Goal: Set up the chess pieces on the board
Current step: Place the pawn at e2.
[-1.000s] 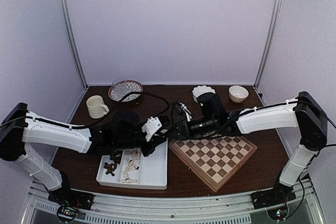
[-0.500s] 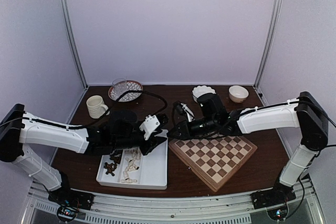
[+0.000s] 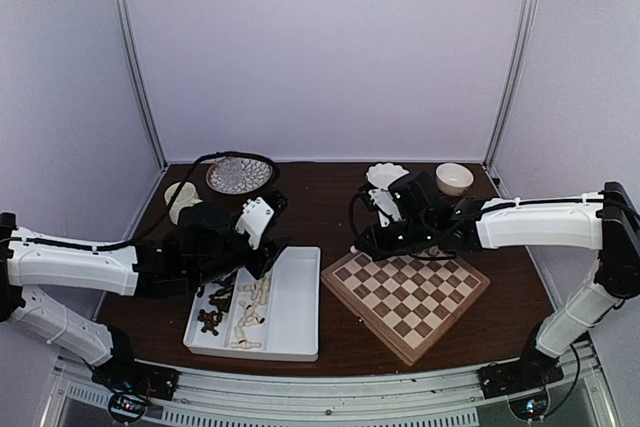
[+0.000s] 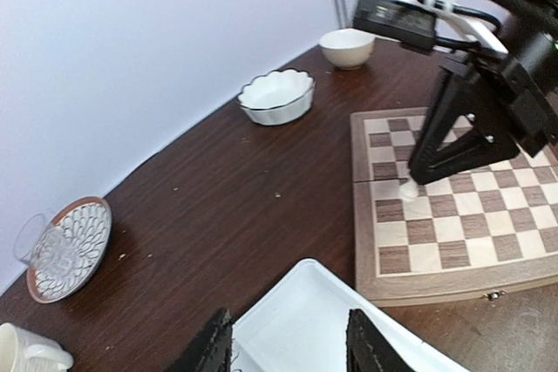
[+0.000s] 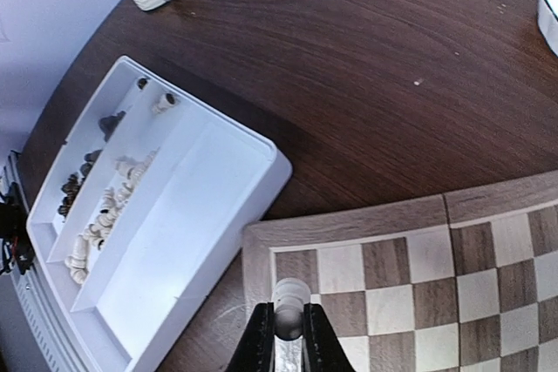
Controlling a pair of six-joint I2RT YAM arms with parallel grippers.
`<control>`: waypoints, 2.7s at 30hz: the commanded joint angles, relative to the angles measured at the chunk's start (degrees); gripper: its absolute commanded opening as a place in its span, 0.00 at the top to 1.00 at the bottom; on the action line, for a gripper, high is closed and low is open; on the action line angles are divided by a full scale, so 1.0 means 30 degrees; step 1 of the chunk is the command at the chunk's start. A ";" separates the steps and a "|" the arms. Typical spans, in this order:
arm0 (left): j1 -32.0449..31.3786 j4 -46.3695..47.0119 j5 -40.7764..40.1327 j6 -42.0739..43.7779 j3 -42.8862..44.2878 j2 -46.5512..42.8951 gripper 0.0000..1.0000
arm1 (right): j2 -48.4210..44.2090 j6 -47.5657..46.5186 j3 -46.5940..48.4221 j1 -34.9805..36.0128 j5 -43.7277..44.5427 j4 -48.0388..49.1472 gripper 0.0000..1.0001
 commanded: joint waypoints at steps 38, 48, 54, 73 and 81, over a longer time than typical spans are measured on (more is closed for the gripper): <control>0.0009 -0.0945 -0.4946 -0.1867 -0.0483 -0.1054 0.47 | -0.0266 -0.0045 -0.1835 -0.4169 0.7641 -0.5053 0.94; 0.0029 -0.1046 -0.4796 -0.1922 -0.0483 -0.1124 0.47 | 0.0123 0.0090 -0.2027 -0.4362 0.7234 -0.4999 0.92; 0.0008 -0.1189 -0.4772 -0.1868 -0.0405 -0.1218 0.47 | 0.0271 0.0225 -0.2113 -0.4410 0.6936 -0.5028 0.92; 0.0013 -0.1460 -0.4796 -0.1935 -0.0483 -0.1747 0.47 | -0.0379 0.0519 -0.2673 -0.4417 0.6782 -0.5001 0.87; 0.0012 -0.1495 -0.4752 -0.1965 -0.0454 -0.1700 0.47 | -0.0474 0.0516 -0.2741 -0.4417 0.6663 -0.5061 0.85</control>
